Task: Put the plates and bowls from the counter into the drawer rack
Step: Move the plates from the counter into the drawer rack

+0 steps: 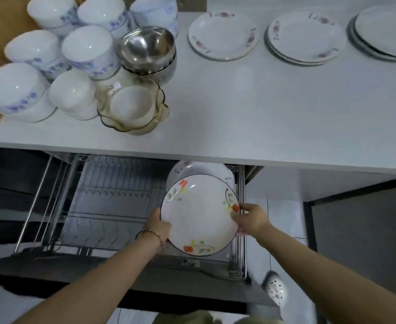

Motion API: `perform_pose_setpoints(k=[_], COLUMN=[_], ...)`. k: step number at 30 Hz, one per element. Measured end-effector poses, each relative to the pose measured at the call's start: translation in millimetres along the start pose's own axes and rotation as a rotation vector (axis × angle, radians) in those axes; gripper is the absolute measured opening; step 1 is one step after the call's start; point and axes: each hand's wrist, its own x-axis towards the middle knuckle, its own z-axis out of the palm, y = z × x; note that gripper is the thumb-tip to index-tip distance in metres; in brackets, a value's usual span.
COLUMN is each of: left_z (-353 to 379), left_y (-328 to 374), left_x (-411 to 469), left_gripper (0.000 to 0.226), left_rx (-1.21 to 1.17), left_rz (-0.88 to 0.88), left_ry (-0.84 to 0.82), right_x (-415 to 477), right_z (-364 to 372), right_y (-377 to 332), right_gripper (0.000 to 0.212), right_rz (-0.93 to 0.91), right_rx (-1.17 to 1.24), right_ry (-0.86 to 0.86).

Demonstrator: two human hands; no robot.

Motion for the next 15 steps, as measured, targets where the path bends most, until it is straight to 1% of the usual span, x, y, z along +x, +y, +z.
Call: perform_pose_setpoints(k=[2, 6, 9, 12, 15], left_z=[-6, -12, -7, 1, 8], left_y=[1, 14, 23, 28, 27], left_x=[30, 82, 116, 142, 159], left_gripper=[0.047, 0.043, 0.044, 0.046, 0.048], left_rx=[0.041, 0.168, 0.223, 0.256, 0.286], left_rz=[0.013, 0.035, 0.035, 0.027, 0.055], left_ry=[-0.052, -0.082, -0.076, -0.064, -0.055], right_x=[20, 60, 88, 110, 123], right_z=[18, 41, 52, 62, 70], right_y=[-4, -13, -17, -15, -7], right_gripper=[0.036, 0.037, 0.037, 0.032, 0.028], right_rz=[0.036, 0.102, 0.113, 0.113, 0.106], right_rx=[0.023, 0.120, 0.140, 0.113, 0.120], right_ry=[0.037, 0.080, 0.142, 0.206, 0.250])
